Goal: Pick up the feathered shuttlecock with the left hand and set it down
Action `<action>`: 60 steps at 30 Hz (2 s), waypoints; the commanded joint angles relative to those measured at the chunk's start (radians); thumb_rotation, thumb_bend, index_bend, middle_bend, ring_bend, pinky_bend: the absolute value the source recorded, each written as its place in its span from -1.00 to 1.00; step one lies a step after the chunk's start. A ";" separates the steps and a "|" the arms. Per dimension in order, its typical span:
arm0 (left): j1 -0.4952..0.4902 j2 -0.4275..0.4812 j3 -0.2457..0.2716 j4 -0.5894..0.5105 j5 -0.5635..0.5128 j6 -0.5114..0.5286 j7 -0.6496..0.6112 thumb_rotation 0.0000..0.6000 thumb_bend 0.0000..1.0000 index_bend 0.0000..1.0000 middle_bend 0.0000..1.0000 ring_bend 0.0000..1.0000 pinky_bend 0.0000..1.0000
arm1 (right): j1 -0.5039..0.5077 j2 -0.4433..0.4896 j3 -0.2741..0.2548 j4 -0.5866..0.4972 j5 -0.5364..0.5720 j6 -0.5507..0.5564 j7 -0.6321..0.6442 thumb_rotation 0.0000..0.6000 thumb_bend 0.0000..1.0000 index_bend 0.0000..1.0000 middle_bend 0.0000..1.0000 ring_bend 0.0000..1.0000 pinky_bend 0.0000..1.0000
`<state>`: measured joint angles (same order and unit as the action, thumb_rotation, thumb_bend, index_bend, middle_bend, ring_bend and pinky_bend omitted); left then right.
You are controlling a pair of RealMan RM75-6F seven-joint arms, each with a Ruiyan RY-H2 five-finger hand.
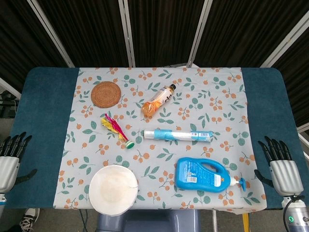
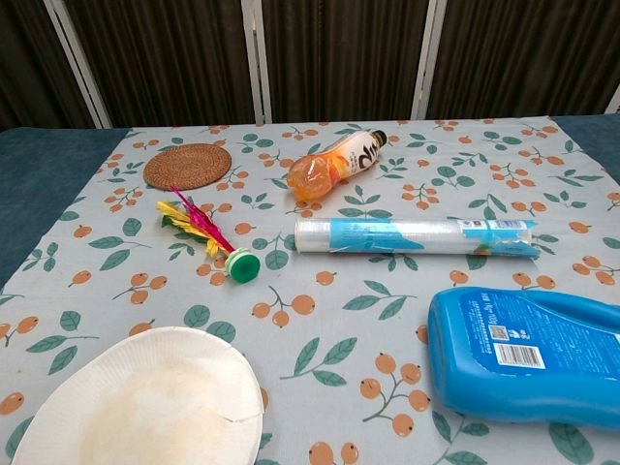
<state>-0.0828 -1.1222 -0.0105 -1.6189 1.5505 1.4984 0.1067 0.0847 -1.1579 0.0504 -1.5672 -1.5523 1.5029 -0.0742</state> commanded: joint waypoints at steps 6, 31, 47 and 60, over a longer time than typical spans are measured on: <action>0.001 -0.001 0.000 -0.002 0.000 0.002 0.004 1.00 -0.63 -0.95 -1.00 -1.00 -1.00 | -0.001 0.001 -0.001 0.001 -0.004 0.002 0.004 1.00 -0.70 -0.80 -1.00 -1.00 -0.98; -0.089 -0.007 -0.067 -0.038 -0.068 -0.108 0.055 1.00 -0.58 -0.80 -1.00 -1.00 -1.00 | -0.005 0.010 -0.001 -0.011 0.010 -0.002 0.009 1.00 -0.70 -0.80 -1.00 -1.00 -0.98; -0.438 -0.201 -0.265 0.036 -0.383 -0.427 0.407 1.00 -0.25 -0.25 -1.00 -1.00 -1.00 | -0.004 0.017 -0.001 -0.019 0.020 -0.017 0.031 1.00 -0.70 -0.79 -1.00 -1.00 -0.98; -0.612 -0.407 -0.293 0.227 -0.575 -0.501 0.589 1.00 -0.15 -0.12 -1.00 -1.00 -1.00 | -0.005 0.026 -0.002 -0.025 0.026 -0.022 0.057 1.00 -0.70 -0.79 -1.00 -1.00 -0.98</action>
<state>-0.6708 -1.4993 -0.3043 -1.4228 0.9977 1.0090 0.6759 0.0794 -1.1319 0.0487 -1.5920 -1.5267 1.4811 -0.0174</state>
